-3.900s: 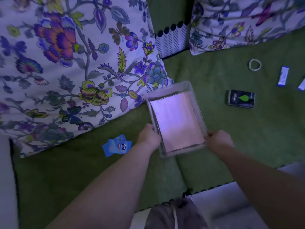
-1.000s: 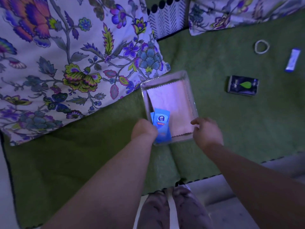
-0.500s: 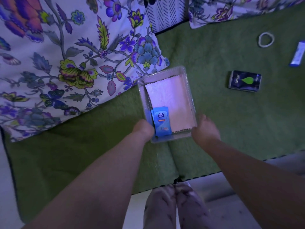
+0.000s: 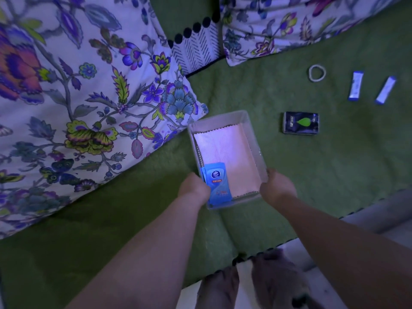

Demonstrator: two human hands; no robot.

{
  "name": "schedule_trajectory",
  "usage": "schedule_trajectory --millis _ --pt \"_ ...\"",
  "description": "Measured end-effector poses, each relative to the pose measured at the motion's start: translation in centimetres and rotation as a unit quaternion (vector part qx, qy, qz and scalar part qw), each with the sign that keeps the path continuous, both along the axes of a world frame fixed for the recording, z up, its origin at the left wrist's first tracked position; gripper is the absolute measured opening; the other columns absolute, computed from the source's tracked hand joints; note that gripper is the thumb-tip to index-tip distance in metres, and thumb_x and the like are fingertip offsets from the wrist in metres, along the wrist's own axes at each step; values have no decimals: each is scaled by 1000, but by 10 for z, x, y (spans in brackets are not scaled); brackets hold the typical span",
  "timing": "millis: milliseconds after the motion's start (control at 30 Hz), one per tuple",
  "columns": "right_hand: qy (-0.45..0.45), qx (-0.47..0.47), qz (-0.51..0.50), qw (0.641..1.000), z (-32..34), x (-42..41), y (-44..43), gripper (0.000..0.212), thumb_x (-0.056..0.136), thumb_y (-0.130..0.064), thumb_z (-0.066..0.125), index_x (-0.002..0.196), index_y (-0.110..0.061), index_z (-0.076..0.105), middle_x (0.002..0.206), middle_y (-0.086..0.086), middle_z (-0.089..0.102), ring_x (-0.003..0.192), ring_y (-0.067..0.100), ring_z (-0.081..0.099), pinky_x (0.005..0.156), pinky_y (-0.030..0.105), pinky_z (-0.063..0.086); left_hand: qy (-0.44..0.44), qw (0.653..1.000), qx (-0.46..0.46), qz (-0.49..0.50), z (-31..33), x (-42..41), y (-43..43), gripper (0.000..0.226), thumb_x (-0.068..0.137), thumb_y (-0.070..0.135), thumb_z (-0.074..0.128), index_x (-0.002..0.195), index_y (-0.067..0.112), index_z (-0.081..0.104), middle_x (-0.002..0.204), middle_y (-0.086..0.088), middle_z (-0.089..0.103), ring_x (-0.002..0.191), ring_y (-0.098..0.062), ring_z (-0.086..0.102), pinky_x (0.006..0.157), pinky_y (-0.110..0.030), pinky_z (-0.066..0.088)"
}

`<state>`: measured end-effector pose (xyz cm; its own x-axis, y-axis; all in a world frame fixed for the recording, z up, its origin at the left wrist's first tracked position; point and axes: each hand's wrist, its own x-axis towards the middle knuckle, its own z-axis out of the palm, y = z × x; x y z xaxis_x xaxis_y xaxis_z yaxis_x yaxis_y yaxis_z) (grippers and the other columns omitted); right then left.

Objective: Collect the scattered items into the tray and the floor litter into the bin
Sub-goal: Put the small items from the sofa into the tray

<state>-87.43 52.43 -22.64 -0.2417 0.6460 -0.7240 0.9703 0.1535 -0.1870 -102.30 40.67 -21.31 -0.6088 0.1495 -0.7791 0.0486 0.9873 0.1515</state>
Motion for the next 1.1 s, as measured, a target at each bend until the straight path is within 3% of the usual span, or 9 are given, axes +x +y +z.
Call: schedule_trajectory --millis 167,333,433,500,600,700,833,967,1100 --pt "28 11 6 1000 -3 0 53 50 90 -4 43 139 -6 40 131 17 56 119 33 55 90 32 46 29 1000 6 3 -5 1 49 27 91 12 50 113 2 59 115 -15 66 105 -33 64 80 -32 49" --pt "56 -2 37 998 -11 7 121 46 86 -1 46 129 -14 51 115 13 64 104 30 61 75 28 44 45 999 -3 20 -16 13 104 30 93 11 48 119 -2 55 122 -18 62 112 -34 60 86 -33 48" --pt "56 3 74 996 -12 8 162 45 84 1 47 126 -15 56 118 14 63 108 31 60 84 32 48 48 998 -24 44 -20 18 129 31 93 14 51 120 -2 56 126 -20 59 116 -35 58 92 -34 47" --pt "54 38 76 995 -16 8 183 55 83 2 47 134 -18 50 128 13 57 117 32 54 92 37 46 49 997 -43 43 -21 20 139 32 93 15 52 121 -1 56 129 -20 58 119 -34 56 94 -34 46" --pt "29 69 112 991 -28 6 210 62 84 -2 48 143 -18 36 141 10 44 132 30 37 102 43 37 49 996 -64 46 -24 22 152 32 93 15 50 121 -2 57 129 -19 58 119 -33 57 92 -33 46" --pt "15 72 142 987 -38 2 226 65 86 -2 52 145 -18 30 147 9 39 136 29 31 106 45 32 55 992 -70 90 -30 26 161 35 94 17 48 122 -4 51 128 -20 57 117 -35 57 89 -34 46" --pt "2 54 156 986 -52 0 232 66 88 -1 49 147 -17 24 147 10 38 132 30 35 102 44 36 55 981 -35 181 -36 34 173 37 94 19 51 123 -1 40 131 -22 54 118 -37 54 92 -38 45" --pt "-32 71 169 983 -62 -3 229 65 88 -4 50 146 -15 23 141 12 39 128 31 39 97 45 41 71 976 -29 203 -40 39 177 38 97 23 47 124 -1 35 133 -23 51 120 -39 52 94 -40 43" --pt "-102 87 202 970 -67 -5 226 61 84 -10 63 139 -9 34 128 15 43 116 29 46 91 41 46 76 972 -1 222 -46 39 178 38 99 30 45 120 0 37 130 -22 53 117 -38 54 87 -39 44"
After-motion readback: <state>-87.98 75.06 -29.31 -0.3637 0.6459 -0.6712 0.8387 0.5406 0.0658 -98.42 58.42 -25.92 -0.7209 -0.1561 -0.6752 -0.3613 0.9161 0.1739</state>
